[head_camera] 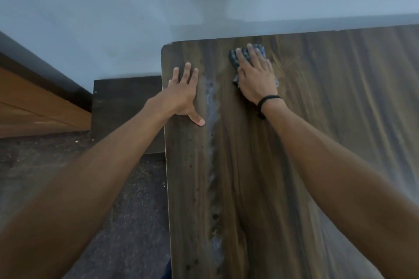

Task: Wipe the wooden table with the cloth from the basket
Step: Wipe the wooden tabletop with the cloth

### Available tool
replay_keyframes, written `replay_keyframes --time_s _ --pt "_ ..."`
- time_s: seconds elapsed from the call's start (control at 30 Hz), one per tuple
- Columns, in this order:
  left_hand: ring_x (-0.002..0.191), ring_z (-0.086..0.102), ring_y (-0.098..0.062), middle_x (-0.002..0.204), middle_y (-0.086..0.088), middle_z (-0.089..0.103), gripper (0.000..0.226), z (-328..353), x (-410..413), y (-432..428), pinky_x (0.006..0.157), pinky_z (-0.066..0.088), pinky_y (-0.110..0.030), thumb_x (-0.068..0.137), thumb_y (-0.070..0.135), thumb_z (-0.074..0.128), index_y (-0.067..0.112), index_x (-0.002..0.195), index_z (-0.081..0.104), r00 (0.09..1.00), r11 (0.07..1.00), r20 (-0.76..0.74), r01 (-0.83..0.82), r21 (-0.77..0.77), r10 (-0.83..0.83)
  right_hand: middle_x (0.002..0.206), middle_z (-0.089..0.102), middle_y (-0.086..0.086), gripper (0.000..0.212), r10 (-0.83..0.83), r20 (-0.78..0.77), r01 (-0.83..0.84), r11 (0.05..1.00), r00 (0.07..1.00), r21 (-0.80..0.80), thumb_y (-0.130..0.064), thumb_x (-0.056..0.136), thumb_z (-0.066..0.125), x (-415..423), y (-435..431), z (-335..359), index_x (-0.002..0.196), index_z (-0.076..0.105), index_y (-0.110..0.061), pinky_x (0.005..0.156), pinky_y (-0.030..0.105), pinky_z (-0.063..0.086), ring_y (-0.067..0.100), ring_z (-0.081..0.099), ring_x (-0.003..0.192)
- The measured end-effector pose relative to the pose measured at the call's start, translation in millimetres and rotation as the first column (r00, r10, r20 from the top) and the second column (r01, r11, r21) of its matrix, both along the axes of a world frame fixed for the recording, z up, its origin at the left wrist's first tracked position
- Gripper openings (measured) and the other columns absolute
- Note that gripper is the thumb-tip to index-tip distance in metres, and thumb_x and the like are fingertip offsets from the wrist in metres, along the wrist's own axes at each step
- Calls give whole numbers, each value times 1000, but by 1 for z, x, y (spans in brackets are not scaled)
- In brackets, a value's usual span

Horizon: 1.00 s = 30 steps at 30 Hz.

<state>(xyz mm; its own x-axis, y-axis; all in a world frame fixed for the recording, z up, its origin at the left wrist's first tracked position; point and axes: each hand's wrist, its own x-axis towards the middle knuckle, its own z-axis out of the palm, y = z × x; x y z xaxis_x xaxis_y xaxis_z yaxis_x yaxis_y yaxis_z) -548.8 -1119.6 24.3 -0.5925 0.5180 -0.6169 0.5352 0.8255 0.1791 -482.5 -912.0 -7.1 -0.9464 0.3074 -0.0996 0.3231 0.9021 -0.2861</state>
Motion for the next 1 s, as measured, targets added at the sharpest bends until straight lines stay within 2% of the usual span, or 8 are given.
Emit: replay_keyframes --time_s 0.13,0.27,0.4,0.53,0.63,0.77,0.9,1.0 --pt "146 -28 -36 158 -7 -36 150 1 3 -3 120 0 -51 62 53 87 13 153 -24 1000 1000 -17 4 12 -4 167 14 -1 52 352 -27 -350 935 936 59 -32 107 31 6 1 -6 158 22 -33 123 44 13 22 12 153" --pt "146 -28 -36 158 -6 -36 150 4 3 1 120 0 -51 62 52 87 13 153 -25 1000 1000 -4 -4 -6 4 168 9 2 52 37 -1 -37 999 999 -16 -31 107 28 -34 4 1 159 19 -31 124 47 10 23 7 154" --pt "145 -29 -35 158 -6 -37 149 4 7 -1 120 0 -51 63 52 87 13 153 -25 1000 1000 -12 -1 7 1 168 8 -2 52 285 -10 -285 958 958 19 -33 108 26 -33 4 -1 159 19 -33 123 42 7 20 6 154" --pt "145 -28 -37 157 -7 -37 150 4 3 0 120 0 -51 63 51 87 12 152 -26 1000 1000 -3 -4 -6 4 168 8 1 52 31 -6 -31 999 1000 -18 -31 107 27 -58 3 4 159 20 -30 124 42 6 22 5 154" --pt "145 -28 -36 157 -7 -37 149 5 6 -1 120 1 -51 63 51 87 12 153 -26 1000 1000 -9 -1 3 1 168 6 -1 52 321 13 -321 947 947 -5 -33 108 27 -56 6 3 159 18 -32 124 42 8 20 3 155" --pt "145 -29 -36 157 -7 -37 150 4 2 -1 120 0 -51 63 50 88 12 153 -25 1000 1000 -2 -11 15 11 168 8 1 52 74 -12 -74 997 997 -6 -31 107 28 -59 2 2 159 19 -32 125 44 8 22 5 154" --pt "145 -28 -37 158 -7 -36 150 1 6 -2 120 0 -51 62 52 88 12 153 -24 1000 1000 -18 -11 27 12 168 7 -3 52 351 19 -352 936 936 18 -32 108 27 -42 -1 -3 159 17 -35 124 44 9 20 5 154" --pt "145 -28 -38 158 -8 -35 149 4 4 -2 121 1 -52 62 49 89 11 153 -23 1000 999 -4 -13 40 13 168 8 1 53 54 -2 -54 999 999 -4 -30 107 28 -56 7 2 159 19 -31 124 46 8 22 6 154"
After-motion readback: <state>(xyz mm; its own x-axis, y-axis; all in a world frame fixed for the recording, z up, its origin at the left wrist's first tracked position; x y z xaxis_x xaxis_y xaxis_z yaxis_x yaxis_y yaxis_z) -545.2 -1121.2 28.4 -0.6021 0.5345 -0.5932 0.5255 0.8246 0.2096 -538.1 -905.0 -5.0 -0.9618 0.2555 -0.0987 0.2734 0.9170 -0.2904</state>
